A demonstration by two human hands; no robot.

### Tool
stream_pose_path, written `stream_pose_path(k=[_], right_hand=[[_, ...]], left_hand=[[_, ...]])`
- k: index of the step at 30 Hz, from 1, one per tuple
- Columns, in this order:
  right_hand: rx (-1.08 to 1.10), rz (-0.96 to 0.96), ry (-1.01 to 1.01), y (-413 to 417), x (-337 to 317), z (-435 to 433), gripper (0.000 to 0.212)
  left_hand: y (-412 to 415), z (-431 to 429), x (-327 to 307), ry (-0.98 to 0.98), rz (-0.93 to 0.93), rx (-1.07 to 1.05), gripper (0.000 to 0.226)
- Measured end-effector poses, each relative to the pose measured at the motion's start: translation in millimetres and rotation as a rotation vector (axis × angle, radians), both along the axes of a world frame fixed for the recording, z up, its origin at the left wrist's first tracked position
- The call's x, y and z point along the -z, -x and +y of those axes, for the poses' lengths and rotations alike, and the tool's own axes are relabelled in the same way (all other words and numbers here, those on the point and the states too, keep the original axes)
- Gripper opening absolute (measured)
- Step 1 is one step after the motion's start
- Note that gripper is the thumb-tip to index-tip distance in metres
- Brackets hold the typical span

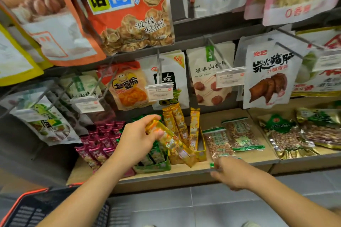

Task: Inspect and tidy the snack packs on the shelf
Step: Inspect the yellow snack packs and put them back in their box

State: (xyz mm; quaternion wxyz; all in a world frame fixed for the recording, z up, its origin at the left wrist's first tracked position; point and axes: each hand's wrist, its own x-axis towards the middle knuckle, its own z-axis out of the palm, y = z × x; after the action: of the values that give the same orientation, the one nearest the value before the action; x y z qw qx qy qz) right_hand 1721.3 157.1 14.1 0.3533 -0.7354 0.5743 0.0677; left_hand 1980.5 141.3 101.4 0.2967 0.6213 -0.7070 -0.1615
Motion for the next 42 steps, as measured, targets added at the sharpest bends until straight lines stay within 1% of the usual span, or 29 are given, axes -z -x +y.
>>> stream_pose_path(k=[2, 4, 6, 8, 10, 13, 15, 18, 19, 20, 21, 22, 24, 26, 28, 30, 32, 34, 35, 37, 40, 42], right_hand=[[0.038, 0.044, -0.063, 5.1, 3.6, -12.7, 0.032], [0.072, 0.014, -0.084, 3.5, 9.5, -32.3, 0.025], [0.169, -0.099, -0.089, -2.5, 19.8, -58.9, 0.018], [0.354, -0.280, -0.085, -10.3, 31.5, -85.4, 0.012], [0.524, -0.417, -0.009, -18.7, 45.4, -111.1, 0.021], [0.639, -0.437, 0.100, -33.0, 64.5, -143.9, 0.039], [0.690, -0.499, 0.080, -43.3, 73.2, -162.9, 0.046], [0.825, -0.579, 0.007, -56.8, 84.6, -188.0, 0.056], [0.860, -0.616, -0.013, -59.2, 88.7, -195.1, 0.051], [0.879, -0.668, -0.029, -61.2, 92.6, -200.7, 0.039], [0.882, -0.714, -0.036, -63.2, 96.7, -204.9, 0.024], [0.882, -0.749, -0.030, -65.0, 99.8, -208.5, 0.015], [0.891, -0.790, 0.006, -68.6, 107.5, -213.2, 0.009], [0.914, -0.794, 0.082, -72.1, 110.2, -212.1, 0.012], [0.926, -0.789, 0.149, -74.7, 109.9, -207.1, 0.015], [0.917, -0.817, 0.165, -76.4, 105.8, -196.4, 0.020], [0.890, -0.887, 0.167, -76.6, 101.3, -182.2, 0.025], [0.830, -0.936, 0.162, -75.3, 96.2, -166.4, 0.029], [0.785, -0.931, 0.164, -73.6, 91.9, -159.1, 0.033], [0.694, -0.856, 0.202, -69.6, 80.0, -148.6, 0.042], [0.571, -0.794, 0.284, -64.5, 55.8, -136.5, 0.039], [0.493, -0.780, 0.323, -62.9, 34.3, -128.2, 0.039]], left_hand=[[3.8, -12.7, 6.2, 0.025, -0.039, 0.007, 0.040], [10.6, -25.6, 16.2, 0.030, -0.094, 0.042, 0.045], [20.1, -38.1, 27.8, 0.033, -0.166, 0.088, 0.047], [28.3, -51.0, 40.2, 0.040, -0.256, 0.124, 0.048], [34.1, -64.2, 52.3, 0.030, -0.303, 0.130, 0.048], [39.9, -85.9, 67.9, -0.077, -0.311, 0.088, 0.043], [43.2, -99.3, 78.3, -0.151, -0.355, 0.086, 0.040], [44.7, -113.5, 93.6, -0.186, -0.449, 0.139, 0.038], [44.1, -117.9, 97.7, -0.188, -0.495, 0.157, 0.038], [43.9, -122.4, 100.8, -0.181, -0.556, 0.170, 0.038], [43.6, -127.1, 102.9, -0.168, -0.633, 0.173, 0.039], [43.6, -131.5, 104.0, -0.153, -0.702, 0.166, 0.039], [44.5, -139.3, 105.0, -0.145, -0.767, 0.137, 0.035], [47.2, -145.9, 106.3, -0.136, -0.782, 0.106, 0.029], [51.3, -152.2, 106.5, -0.134, -0.815, 0.074, 0.027], [54.9, -158.0, 105.7, -0.144, -0.882, 0.050, 0.031], [56.0, -161.6, 105.7, -0.137, -0.937, 0.032, 0.030], [55.2, -163.1, 106.5, -0.125, -0.969, 0.012, 0.024], [54.8, -163.3, 106.7, -0.117, -0.988, -0.001, 0.023], [54.3, -161.7, 106.4, -0.089, -1.017, -0.023, 0.027], [53.2, -150.9, 99.2, -0.052, -0.975, -0.022, 0.037], [52.2, -134.7, 86.9, -0.071, -0.919, 0.018, 0.041]])
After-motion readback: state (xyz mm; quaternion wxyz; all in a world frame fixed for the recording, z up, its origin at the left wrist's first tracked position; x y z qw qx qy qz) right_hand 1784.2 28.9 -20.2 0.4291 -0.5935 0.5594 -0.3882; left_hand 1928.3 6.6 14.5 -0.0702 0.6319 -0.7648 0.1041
